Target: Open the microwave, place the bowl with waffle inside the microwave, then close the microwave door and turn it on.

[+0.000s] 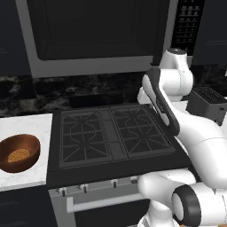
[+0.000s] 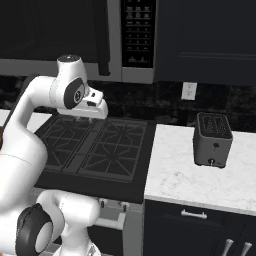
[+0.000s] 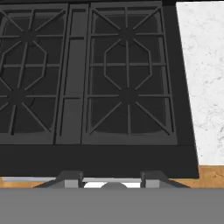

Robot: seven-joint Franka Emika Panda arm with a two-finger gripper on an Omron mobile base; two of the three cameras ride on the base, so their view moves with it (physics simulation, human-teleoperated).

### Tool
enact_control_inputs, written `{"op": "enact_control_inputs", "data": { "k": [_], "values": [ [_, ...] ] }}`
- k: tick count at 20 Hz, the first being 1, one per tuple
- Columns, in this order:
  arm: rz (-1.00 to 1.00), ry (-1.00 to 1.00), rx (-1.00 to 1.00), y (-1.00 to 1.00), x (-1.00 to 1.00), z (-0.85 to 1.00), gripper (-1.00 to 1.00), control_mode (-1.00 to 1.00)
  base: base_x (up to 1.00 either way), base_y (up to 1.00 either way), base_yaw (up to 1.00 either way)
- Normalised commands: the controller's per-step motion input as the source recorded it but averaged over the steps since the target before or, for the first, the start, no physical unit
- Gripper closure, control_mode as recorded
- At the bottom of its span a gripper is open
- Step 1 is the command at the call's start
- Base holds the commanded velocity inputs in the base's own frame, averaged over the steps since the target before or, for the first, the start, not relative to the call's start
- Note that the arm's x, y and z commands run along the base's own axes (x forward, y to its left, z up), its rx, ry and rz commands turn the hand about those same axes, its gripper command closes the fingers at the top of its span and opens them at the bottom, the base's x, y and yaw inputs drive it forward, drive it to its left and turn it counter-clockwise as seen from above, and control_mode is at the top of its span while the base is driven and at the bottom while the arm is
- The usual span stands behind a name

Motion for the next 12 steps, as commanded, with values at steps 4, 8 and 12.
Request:
{"op": "enact_control_inputs", "data": {
  "k": [4, 8, 12],
  "values": [
    [0.0, -0.02, 0.05, -0.08, -0.14, 0.14, -1.0, -1.0, 0.0, 0.0, 0.0],
    [0.0, -0.06, 0.15, -0.13, -0.18, 0.76, -1.0, -1.0, 0.0, 0.0, 0.0],
    [-0.03, -0.08, 0.08, -0.12, -0.12, 0.85, -1.0, -1.0, 0.0, 0.0, 0.0]
  ]
}}
